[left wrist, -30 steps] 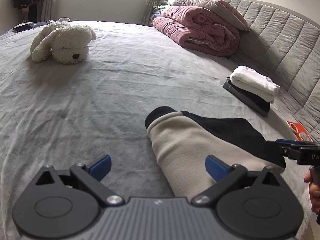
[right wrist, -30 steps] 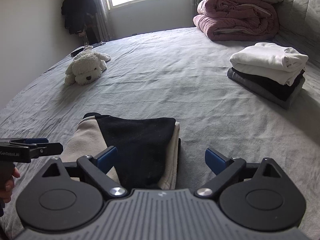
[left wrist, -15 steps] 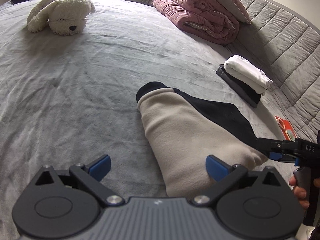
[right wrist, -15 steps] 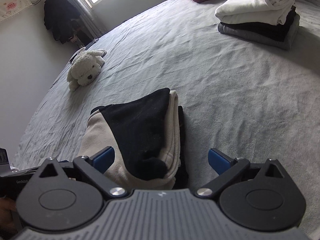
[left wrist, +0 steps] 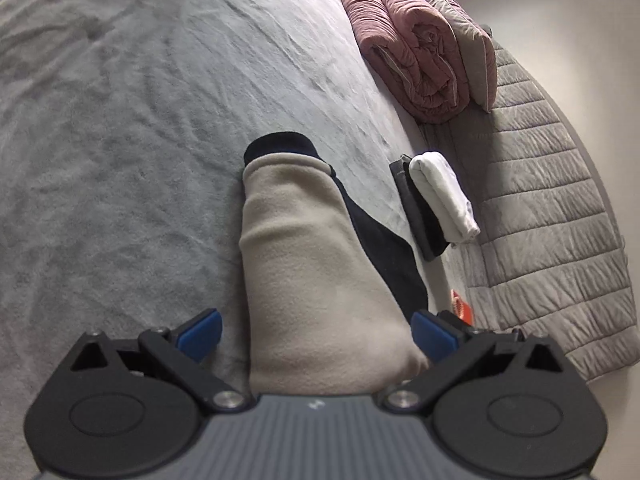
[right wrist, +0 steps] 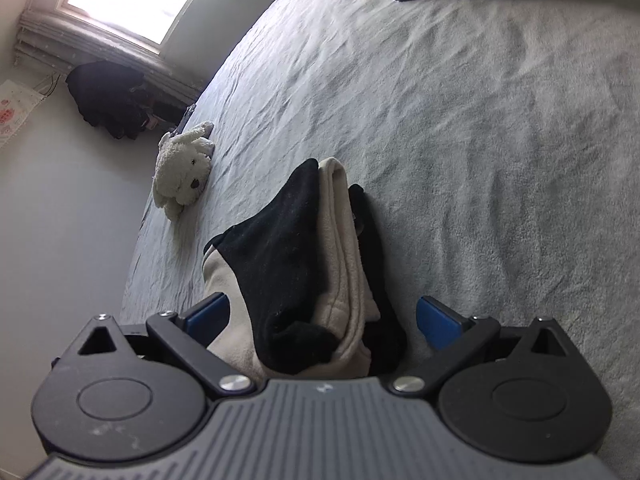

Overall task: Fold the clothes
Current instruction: 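Lift the bundle with both grippers and carry it toward the clothes stack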

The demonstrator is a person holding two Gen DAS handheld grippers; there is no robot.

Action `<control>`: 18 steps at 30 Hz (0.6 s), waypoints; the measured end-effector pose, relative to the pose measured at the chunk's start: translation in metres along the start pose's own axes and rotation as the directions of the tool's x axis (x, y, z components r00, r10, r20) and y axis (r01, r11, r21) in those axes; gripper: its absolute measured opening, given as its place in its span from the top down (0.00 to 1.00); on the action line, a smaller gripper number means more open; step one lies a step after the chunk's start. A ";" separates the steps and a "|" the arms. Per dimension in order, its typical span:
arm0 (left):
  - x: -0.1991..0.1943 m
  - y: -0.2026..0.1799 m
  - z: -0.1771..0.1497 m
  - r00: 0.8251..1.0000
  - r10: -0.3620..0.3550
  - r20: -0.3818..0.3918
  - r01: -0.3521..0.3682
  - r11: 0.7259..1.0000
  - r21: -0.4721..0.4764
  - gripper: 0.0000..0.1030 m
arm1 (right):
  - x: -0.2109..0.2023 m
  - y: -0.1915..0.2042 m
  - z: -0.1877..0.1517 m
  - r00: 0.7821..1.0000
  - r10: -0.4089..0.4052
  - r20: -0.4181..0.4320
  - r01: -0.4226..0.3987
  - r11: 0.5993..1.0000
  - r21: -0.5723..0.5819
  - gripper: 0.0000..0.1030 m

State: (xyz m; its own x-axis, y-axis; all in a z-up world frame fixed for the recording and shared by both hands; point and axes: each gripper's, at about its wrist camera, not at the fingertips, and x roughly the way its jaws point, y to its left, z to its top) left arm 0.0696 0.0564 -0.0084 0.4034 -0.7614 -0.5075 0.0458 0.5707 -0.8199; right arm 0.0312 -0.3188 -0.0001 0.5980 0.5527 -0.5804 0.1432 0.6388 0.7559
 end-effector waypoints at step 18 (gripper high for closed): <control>0.032 -0.005 -0.005 0.994 -0.018 0.106 0.022 0.999 -0.038 0.25 | 0.030 0.006 0.004 0.999 0.028 0.032 -0.029 0.999 0.025 0.18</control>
State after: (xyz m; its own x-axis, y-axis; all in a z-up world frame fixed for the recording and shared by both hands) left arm 0.0779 0.0276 -0.0222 0.4972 -0.7348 -0.4615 0.0198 0.5413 -0.8406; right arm 0.0536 -0.3004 -0.0120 0.6271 0.5527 -0.5489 0.1459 0.6088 0.7798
